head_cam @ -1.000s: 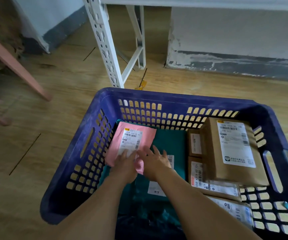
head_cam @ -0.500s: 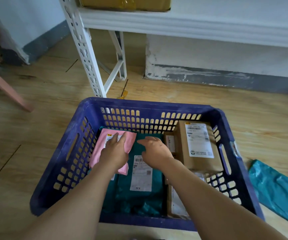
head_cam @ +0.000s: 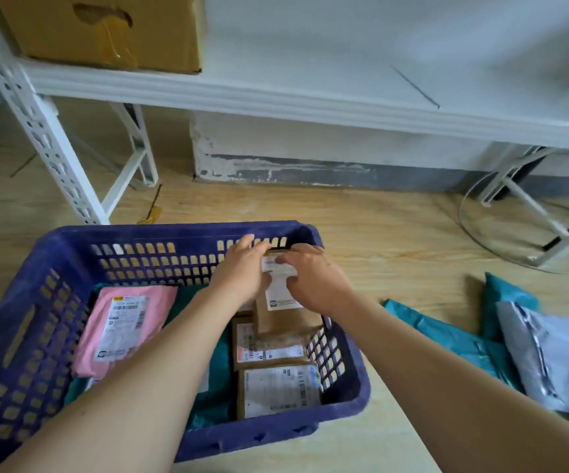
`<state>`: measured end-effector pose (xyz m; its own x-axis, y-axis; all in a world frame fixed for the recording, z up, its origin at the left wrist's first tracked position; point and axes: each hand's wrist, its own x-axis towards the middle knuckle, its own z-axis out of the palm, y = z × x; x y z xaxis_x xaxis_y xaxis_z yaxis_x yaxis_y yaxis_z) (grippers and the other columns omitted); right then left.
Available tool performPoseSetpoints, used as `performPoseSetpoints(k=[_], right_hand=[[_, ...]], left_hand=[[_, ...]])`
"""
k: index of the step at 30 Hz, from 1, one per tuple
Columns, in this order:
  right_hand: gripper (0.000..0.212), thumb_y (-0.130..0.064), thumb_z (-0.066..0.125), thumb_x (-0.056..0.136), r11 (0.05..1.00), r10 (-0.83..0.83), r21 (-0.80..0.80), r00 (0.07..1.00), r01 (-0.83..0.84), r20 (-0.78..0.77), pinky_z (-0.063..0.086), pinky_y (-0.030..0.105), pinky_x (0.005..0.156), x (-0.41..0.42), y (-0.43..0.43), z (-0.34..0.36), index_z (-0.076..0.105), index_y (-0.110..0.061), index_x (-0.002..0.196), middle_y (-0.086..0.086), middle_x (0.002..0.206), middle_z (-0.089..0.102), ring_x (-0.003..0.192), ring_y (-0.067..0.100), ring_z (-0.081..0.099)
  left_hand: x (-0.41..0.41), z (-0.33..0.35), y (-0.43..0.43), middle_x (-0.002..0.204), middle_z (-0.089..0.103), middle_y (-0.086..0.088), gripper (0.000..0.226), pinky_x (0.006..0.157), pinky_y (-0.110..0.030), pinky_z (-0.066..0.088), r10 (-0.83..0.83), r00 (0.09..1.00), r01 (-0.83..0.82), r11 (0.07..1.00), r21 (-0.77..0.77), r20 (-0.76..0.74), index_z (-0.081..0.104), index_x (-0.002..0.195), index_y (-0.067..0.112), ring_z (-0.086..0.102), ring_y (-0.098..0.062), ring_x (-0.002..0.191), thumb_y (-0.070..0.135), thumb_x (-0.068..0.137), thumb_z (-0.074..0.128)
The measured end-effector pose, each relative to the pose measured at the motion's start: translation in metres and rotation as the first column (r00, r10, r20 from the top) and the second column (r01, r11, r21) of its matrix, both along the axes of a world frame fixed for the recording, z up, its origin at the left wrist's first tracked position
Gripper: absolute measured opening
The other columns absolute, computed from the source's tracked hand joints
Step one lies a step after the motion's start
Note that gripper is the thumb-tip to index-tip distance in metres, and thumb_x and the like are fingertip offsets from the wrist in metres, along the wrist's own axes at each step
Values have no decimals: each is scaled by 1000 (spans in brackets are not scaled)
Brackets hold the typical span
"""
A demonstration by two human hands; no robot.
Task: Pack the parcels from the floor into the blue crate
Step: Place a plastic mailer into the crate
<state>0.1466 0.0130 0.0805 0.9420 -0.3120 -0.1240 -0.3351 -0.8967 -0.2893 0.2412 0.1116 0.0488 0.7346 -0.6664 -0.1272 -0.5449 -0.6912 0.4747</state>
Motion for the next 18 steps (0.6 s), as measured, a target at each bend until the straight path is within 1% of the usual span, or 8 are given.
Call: performPoseSetpoints(k=[4,6,8,10,15,18], right_hand=[[44,-9,49,88,996,-89,4,996,89,-3,34,34,105,-33,-32,10,52,-21,131,7,139,44,132,27,35],[45,-9,49,89,991,-135,8,991,135,-7,30,31,106,-54,-45,15,50,-21,133,8,144,39,136,25,30],[47,-10,50,90,985,-172,-2,985,172,-11,27,29,107,-77,-56,18,47,-22,135,7,147,35,138,23,27],[47,-11,50,90,977,-213,-2,977,213,-9,26,27,106,-99,-65,22,47,-22,136,6,146,37,136,23,29],[46,-12,49,91,943,-331,-28,944,331,16,28,27,104,-159,-87,37,47,-22,136,4,145,39,133,23,34],[44,-13,50,91,919,-391,-53,920,392,29,33,30,103,-193,-102,41,50,-23,133,3,141,44,128,23,41]], left_hand=[[-27,10,-35,155,18,-4,57,113,-42,29,-99,995,99,995,-3,6,34,144,22,23,-25,142,18,91,55],[-41,11,-51,155,20,-4,55,111,-43,31,-146,989,146,989,8,17,36,143,23,25,-25,141,22,91,55],[-59,14,-68,154,21,-4,52,109,-41,33,-183,983,183,983,7,-9,38,142,22,27,-24,139,19,92,52],[-80,18,-83,153,21,-2,52,108,-40,35,-235,972,235,972,8,-16,38,141,23,28,-23,138,19,92,52],[-126,36,-114,152,24,-2,50,107,-39,34,-393,919,393,919,15,32,39,140,26,29,-25,137,22,91,52],[-147,53,-123,151,25,-2,49,106,-40,36,-490,868,488,872,48,79,41,139,24,30,-25,136,23,91,52]])
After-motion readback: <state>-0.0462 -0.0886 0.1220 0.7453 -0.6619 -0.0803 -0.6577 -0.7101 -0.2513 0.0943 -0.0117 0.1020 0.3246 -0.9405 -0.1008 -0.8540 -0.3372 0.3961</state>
